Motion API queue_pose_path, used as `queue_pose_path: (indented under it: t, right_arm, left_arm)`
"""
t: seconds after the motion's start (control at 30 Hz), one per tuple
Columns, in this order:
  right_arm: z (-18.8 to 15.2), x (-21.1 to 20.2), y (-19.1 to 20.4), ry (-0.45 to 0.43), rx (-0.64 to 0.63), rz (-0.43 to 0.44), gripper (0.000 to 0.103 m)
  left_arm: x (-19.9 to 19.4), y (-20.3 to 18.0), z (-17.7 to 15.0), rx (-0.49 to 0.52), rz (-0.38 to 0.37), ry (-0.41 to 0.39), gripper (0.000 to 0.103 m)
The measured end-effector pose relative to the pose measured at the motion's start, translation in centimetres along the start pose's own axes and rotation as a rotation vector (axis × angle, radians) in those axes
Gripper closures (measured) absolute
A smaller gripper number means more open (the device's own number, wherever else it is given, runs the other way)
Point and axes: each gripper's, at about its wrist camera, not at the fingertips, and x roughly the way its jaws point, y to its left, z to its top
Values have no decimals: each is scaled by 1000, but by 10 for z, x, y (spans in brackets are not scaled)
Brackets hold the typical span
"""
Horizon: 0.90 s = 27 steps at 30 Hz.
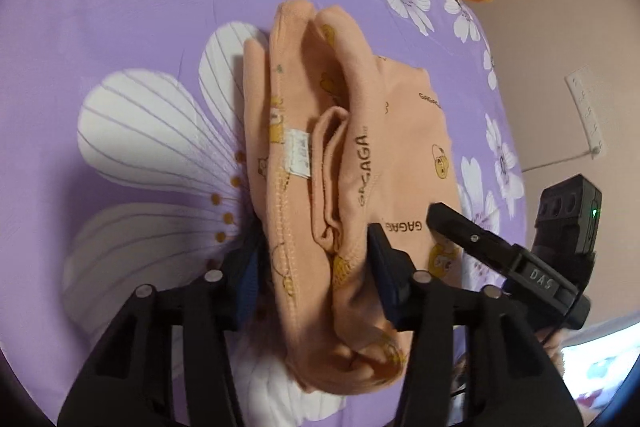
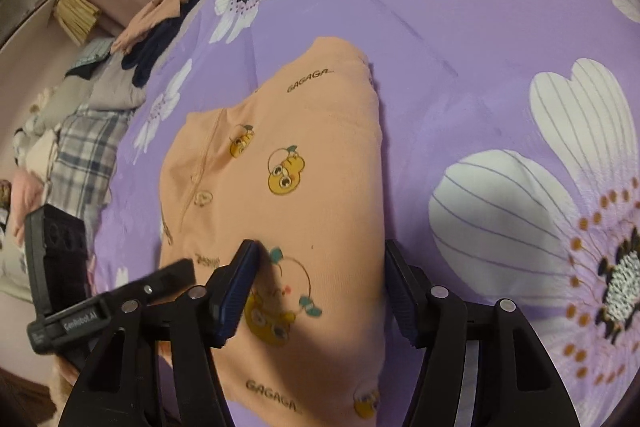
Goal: Fold small clothes
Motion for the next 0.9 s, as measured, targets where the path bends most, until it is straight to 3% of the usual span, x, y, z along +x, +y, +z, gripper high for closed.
queue_pose_path:
  t: [0.13,0.2,0.27,0.4,0.7,0.9]
  right_arm:
    - [2,3,0,-14,2,17,47]
    - [0,-1,3,-25,-15,18,65]
    - [1,-5,8,-36,-35,32,72]
    - [0,-20,22,-64,-69,59,73]
    - [-9,-50,49,-94,-144,142,74]
    - [-11,-51,64,-93,-189,150,74]
  left_arm:
    - [-3,-1,-5,-16,-41,-22,71]
    - [-10,-4,-11,-12,-48,-45,76]
    - [-18,-14,-18,27,-31,-61,78]
    - [-36,-29,-31,36,-55,-72,79]
    - [-86,-48,-59,102,30,-196,78]
    - [-99,-54,-63,123,82,-233,78]
